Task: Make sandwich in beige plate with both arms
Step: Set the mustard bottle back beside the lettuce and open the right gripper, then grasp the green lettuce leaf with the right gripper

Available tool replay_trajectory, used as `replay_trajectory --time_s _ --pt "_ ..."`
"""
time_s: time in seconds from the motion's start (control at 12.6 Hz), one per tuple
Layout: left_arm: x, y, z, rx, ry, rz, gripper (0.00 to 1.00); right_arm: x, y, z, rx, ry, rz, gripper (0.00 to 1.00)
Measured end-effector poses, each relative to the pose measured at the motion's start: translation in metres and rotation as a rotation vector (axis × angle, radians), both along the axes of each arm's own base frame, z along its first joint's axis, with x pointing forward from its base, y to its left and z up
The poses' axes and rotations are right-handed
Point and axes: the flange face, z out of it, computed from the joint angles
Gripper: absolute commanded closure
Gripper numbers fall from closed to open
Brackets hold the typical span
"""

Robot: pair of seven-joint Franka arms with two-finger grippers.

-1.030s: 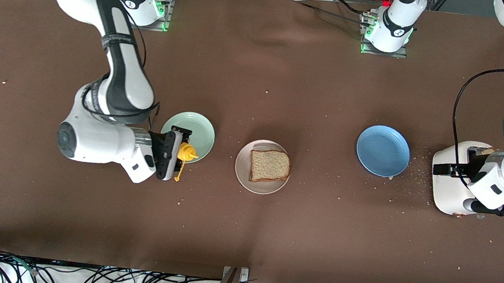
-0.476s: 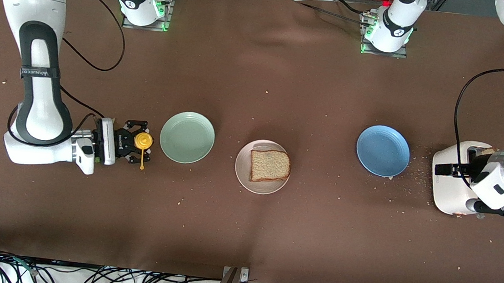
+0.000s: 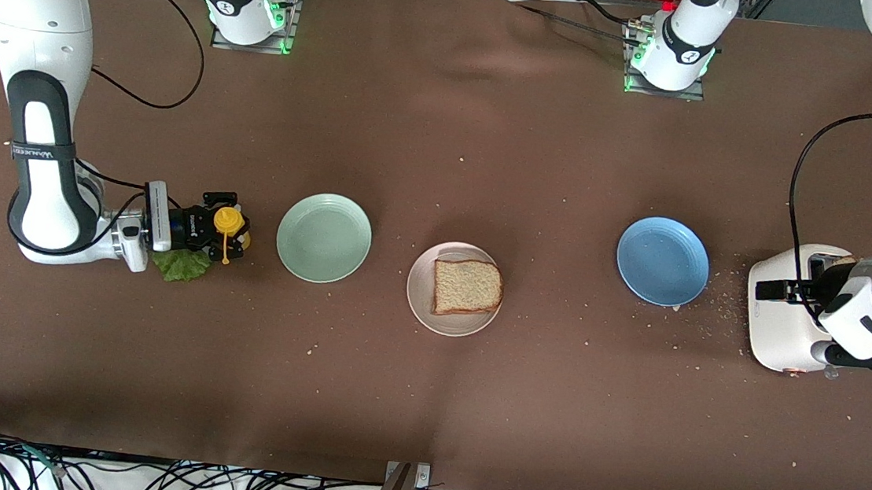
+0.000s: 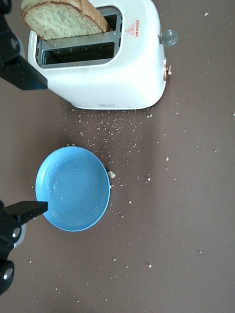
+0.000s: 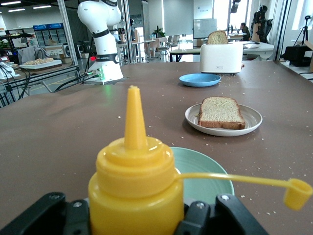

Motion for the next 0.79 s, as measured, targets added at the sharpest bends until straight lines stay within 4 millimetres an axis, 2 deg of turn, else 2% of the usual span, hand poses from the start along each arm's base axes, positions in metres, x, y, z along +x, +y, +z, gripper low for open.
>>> replay_trajectory --time_s 0.32,0.4,0.48,0.55,0.63,0.71,0.79 --pt "0.000 0.000 0.000 0.000 0.000 0.001 0.00 -0.010 0.005 -0.023 0.045 -0.017 0.006 1.00" --pt "0.000 0.000 0.000 0.000 0.000 0.001 0.00 -0.011 0.005 -0.025 0.050 -0.014 0.004 0.91" --pt "0.000 0.000 0.000 0.000 0.000 0.001 0.00 -0.012 0.005 -0.028 0.060 -0.007 -0.003 0.45" --pt "0.000 0.000 0.001 0.000 -0.002 0.000 0.00 -0.014 0.005 -0.030 0.071 0.000 -0.005 0.31" --pt "-0.001 0.000 0.003 -0.001 -0.005 0.001 0.00 -0.015 0.004 -0.033 0.076 0.007 -0.007 0.08" --pt "-0.001 0.000 0.006 -0.001 -0.009 0.002 0.00 -0.017 0.003 -0.034 0.078 0.013 -0.010 0.00" --pt "-0.002 0.002 0.010 -0.001 -0.014 0.005 0.00 -0.018 0.001 -0.035 0.081 0.016 -0.013 0.00"
